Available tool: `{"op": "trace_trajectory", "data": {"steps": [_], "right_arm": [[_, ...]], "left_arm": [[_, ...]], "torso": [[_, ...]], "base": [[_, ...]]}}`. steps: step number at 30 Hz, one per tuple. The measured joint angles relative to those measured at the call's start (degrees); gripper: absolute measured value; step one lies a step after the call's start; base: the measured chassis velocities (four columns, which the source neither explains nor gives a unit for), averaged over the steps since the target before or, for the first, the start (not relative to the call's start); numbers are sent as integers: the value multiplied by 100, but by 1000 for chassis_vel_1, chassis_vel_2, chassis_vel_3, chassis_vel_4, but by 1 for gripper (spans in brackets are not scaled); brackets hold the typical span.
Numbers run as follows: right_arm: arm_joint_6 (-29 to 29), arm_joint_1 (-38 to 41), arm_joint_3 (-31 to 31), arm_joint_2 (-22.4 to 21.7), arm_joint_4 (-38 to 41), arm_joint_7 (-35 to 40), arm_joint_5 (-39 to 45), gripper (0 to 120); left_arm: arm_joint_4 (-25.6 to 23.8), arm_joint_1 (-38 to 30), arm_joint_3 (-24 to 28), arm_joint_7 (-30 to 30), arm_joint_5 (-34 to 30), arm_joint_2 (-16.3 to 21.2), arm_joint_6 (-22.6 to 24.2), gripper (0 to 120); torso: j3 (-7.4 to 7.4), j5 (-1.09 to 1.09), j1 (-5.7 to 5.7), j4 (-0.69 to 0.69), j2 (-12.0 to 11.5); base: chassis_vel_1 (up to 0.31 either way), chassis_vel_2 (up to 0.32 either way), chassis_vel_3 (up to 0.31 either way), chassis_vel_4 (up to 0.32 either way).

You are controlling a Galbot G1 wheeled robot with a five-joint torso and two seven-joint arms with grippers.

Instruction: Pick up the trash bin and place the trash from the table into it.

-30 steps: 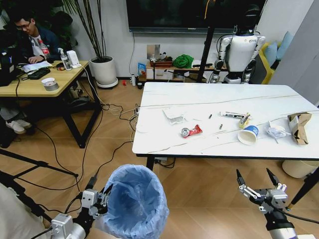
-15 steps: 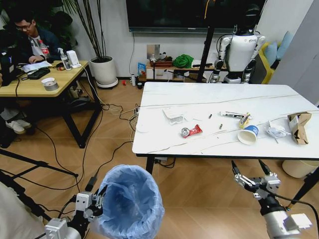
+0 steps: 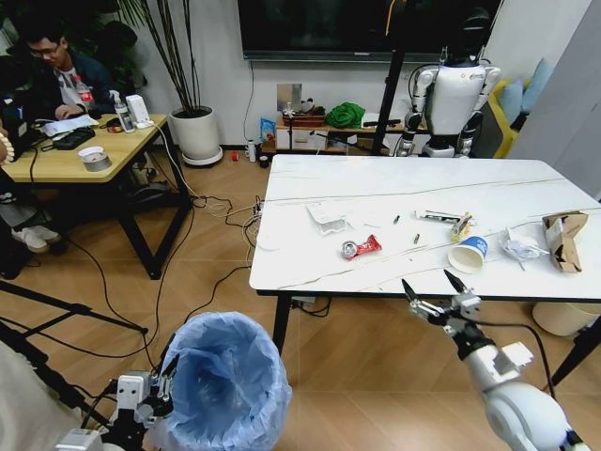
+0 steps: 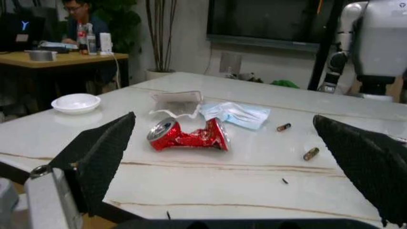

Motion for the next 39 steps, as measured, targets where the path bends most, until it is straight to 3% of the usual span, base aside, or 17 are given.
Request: {"op": "trace_trajectory", "data": {"steps": [5,13,23,39], "right_arm": [[-24,432,-332,-216,-193,27,96,100],[-127,1508,-1394,-229,-593,140,208,100],[-512,3403,-3340,-135,-1150,552,522,100],[-1445,4770,-4405,94,-1450,735,855,100]], "left_arm": [[-5,6,-41,0,-22,48,58,0],[-1,83,-119,2,-10,-10,108,0],[-39,165,-331,2,-90,-45,111,0],[35,-35,-214,-24,-134,-2,135,0]], "torso": [[-1,-2,-1,0,0],[-1,-1,-1,0,-2],[-1,-2,-1,2,-3],[-2,-3,-2,0,-4]], "base": [[0,0,0,0],[0,0,0,0],[0,0,0,0],[0,0,0,0]]}}
